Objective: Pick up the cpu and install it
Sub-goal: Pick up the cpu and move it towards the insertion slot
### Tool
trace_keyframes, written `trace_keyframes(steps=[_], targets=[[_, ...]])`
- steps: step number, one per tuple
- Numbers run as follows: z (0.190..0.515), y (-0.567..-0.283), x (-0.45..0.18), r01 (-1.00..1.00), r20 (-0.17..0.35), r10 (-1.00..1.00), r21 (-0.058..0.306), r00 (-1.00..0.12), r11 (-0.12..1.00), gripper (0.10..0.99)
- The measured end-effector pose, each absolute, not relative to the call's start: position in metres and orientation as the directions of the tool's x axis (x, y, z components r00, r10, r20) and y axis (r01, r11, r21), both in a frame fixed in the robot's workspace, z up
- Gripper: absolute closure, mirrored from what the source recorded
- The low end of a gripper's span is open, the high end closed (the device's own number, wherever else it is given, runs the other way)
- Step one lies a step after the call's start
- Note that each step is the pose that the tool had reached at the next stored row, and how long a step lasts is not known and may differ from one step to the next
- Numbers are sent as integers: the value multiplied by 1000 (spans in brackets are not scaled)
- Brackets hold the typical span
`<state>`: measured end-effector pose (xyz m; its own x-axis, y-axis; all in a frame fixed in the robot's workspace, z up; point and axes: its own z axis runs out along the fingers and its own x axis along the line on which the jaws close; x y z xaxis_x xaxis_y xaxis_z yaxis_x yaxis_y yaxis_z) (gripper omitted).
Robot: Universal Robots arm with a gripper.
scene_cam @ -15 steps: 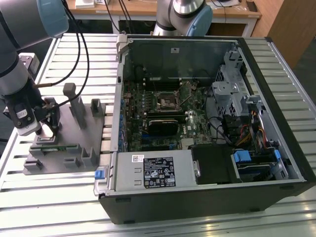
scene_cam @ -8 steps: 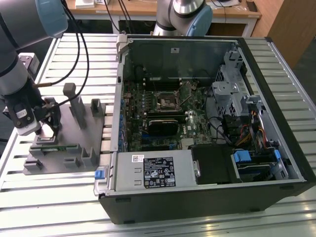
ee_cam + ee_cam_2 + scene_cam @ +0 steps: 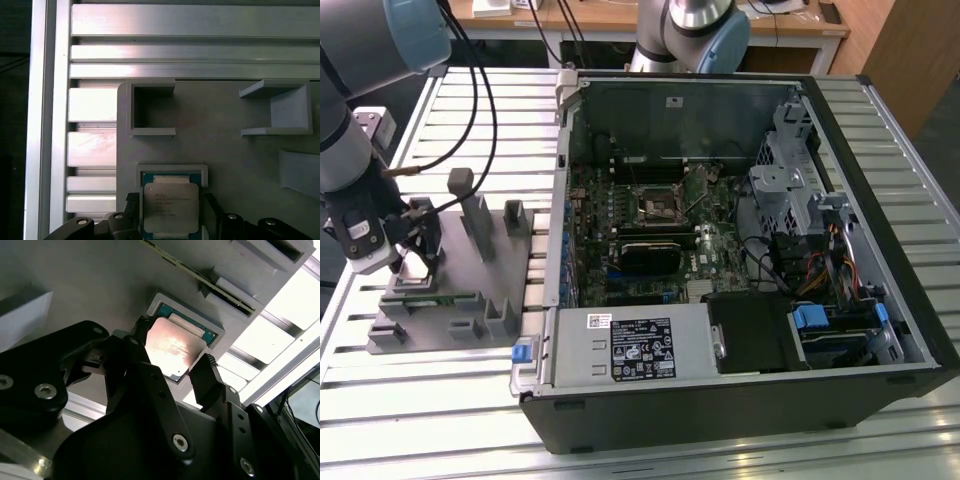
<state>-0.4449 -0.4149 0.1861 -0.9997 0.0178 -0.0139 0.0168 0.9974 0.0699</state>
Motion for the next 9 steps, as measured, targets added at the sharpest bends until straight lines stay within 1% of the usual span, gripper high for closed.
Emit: trace_keyframes(steps=[6,7,9], targets=[[186,-415,-445,17,-14,18,70,-1000,997,482],[186,-415,-445,17,-14,18,70,-1000,997,549],[186,-415,-445,17,-14,18,70,-1000,997,557]])
